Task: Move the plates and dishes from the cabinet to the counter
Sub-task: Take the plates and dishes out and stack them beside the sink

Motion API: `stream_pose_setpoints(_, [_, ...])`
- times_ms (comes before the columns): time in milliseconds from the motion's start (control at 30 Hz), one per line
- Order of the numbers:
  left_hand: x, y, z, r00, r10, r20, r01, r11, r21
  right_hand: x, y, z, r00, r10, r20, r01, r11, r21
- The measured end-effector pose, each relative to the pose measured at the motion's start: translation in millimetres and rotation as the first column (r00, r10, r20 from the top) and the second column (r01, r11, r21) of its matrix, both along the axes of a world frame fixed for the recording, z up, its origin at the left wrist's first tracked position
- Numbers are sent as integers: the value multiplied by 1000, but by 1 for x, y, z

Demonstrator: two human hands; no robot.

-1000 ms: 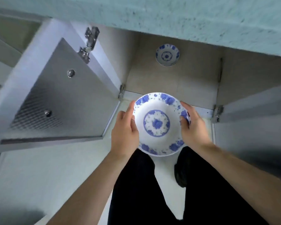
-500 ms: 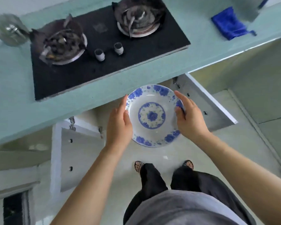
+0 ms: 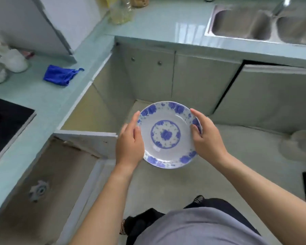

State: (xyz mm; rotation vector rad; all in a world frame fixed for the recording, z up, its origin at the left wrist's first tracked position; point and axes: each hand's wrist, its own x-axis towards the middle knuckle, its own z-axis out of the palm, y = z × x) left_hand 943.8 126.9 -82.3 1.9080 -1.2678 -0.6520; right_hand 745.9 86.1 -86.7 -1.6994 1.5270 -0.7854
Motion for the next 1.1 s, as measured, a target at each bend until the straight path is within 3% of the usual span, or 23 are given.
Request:
stream_pose_setpoints(167, [-164,-69,-1,967,-203,-151,207,978,11,-168,-14,7,956,-294,-12,294,956,-2])
stream_pose_setpoints(433, [-353,-162,7,809,-566,-158,580,813,56,-339,-39,8,785,-619,-28,620,784,19])
stream_pose_setpoints(867, [-599,-399,3,586,-788,-190,807,587,58,-558,-224,4,567,-821,-68,823,569,-13])
stream_pose_setpoints(1100, [-699,-495,11,514,-834,-198,858,500,122,-655,-306,11,540,-838,-73,836,544,-62])
